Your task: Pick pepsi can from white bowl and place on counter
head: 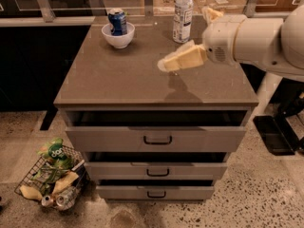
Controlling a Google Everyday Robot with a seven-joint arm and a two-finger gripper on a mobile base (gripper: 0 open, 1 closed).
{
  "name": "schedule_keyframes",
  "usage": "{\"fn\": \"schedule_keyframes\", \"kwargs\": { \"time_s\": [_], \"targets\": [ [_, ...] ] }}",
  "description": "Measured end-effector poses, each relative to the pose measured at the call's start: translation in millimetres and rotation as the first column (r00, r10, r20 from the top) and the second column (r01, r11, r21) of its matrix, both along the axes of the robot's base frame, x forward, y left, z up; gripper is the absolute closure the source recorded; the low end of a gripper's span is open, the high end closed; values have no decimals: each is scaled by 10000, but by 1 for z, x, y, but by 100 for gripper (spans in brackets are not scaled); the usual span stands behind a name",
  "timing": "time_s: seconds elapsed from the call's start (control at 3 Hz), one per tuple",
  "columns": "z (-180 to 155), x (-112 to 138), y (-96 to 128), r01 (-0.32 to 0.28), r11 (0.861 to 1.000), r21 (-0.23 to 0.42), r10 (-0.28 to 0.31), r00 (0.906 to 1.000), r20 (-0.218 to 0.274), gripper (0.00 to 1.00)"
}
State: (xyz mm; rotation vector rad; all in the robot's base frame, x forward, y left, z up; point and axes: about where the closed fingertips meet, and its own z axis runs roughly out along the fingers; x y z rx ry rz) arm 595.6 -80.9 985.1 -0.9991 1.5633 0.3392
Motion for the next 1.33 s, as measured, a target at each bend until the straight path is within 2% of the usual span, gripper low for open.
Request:
{"fn": "schedule_keyframes", "kwargs": {
  "time_s": [0.33, 0.67, 1.0, 1.33],
  "targets": [
    [23, 13, 26, 20, 9994, 332, -57, 9935, 1133, 0],
    [23, 13, 26, 18, 9994, 332, -55, 9935, 1134, 0],
    [18, 36, 37, -5, 9966, 829, -67, 9962, 868, 0],
    [8, 86, 55, 239, 9875, 1555, -298, 9989, 358, 0]
  ]
}}
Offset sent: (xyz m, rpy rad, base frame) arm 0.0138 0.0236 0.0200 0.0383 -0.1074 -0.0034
